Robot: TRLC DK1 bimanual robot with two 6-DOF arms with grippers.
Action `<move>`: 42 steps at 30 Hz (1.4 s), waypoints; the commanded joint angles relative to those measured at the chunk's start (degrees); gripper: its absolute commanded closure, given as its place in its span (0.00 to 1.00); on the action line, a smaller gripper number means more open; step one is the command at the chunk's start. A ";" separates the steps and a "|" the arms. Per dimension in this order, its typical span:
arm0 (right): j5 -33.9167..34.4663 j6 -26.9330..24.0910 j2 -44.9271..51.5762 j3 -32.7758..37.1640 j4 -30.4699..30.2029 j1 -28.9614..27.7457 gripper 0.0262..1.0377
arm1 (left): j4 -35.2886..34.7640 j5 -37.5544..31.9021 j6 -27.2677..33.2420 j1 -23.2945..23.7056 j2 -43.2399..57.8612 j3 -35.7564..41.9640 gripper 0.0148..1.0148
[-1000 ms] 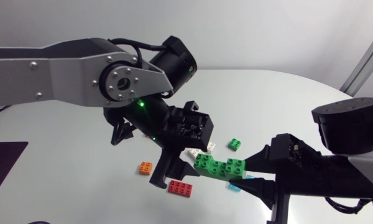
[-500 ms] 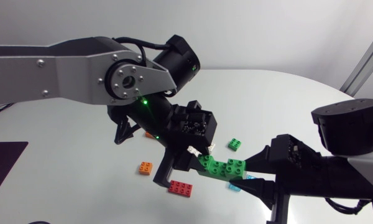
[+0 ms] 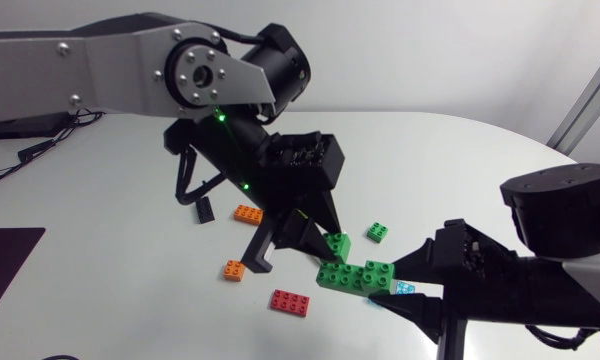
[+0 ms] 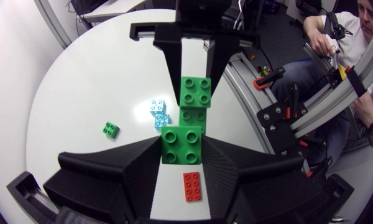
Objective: Separate the duplo bricks
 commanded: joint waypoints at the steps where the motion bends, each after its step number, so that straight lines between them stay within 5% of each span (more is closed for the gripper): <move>1: 1.02 -0.12 0.27 -1.34 -0.51 0.84 0.73 | -1.14 1.02 -0.51 0.25 1.02 1.78 0.78; 5: 2.78 -1.00 -1.14 -0.46 -2.44 -1.18 0.73 | 0.36 -0.30 0.37 1.48 2.17 1.87 0.78; 16: 1.98 -8.11 -12.30 -1.87 -10.61 -23.59 0.72 | 5.10 -9.53 0.81 1.65 16.41 11.01 0.78; 27: -5.75 -10.31 -14.32 -2.13 -10.79 -36.95 0.72 | 2.82 -15.06 0.72 -3.45 30.82 25.33 0.78; 42: -12.52 -11.02 -14.50 -3.27 -7.89 -48.55 0.72 | 4.31 -20.60 0.89 -5.55 39.70 31.31 0.78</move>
